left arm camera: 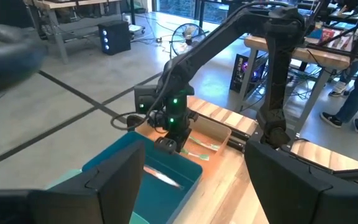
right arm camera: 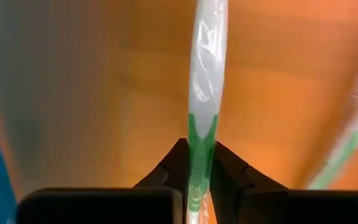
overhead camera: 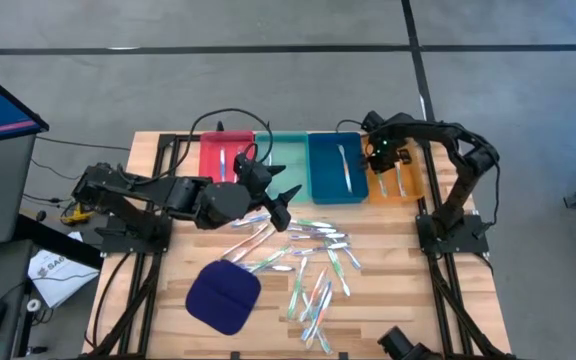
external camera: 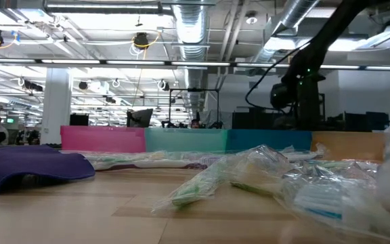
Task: Pick & Place Toothbrushes
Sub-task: Put the green toothbrush into the orange bin, then put the orange toothbrush into the blue bin
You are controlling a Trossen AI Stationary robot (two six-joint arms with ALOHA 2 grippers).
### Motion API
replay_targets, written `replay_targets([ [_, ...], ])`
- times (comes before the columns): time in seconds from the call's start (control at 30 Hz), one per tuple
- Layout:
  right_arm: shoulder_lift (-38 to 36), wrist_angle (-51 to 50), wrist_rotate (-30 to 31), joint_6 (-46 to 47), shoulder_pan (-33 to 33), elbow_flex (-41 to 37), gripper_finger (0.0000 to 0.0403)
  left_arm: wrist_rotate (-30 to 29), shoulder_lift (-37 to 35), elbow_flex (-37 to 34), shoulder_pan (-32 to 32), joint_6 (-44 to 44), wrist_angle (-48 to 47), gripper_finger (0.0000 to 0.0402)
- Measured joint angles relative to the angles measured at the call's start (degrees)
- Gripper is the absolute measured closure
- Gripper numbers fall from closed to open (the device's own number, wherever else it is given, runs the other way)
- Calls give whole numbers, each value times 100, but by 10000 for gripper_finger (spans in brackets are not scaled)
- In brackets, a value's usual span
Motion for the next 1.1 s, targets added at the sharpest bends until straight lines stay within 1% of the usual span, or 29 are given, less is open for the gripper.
replay_targets([
  [0.17,126,124,10,175,153,-2,368,0,0,-1,0,0,0,128],
  [0.37,112,150,261,379,244,-2,327,0,0,-1,0,0,-2,128],
  [0.77,96,-233,313,424,238,-2,278,0,0,-1,0,0,-30,128],
  [0.93,-222,-97,313,424,238,-2,263,2,0,-1,0,0,-46,128],
  [1.1,-830,68,313,392,195,0,253,3,0,-1,-1,0,-53,128],
])
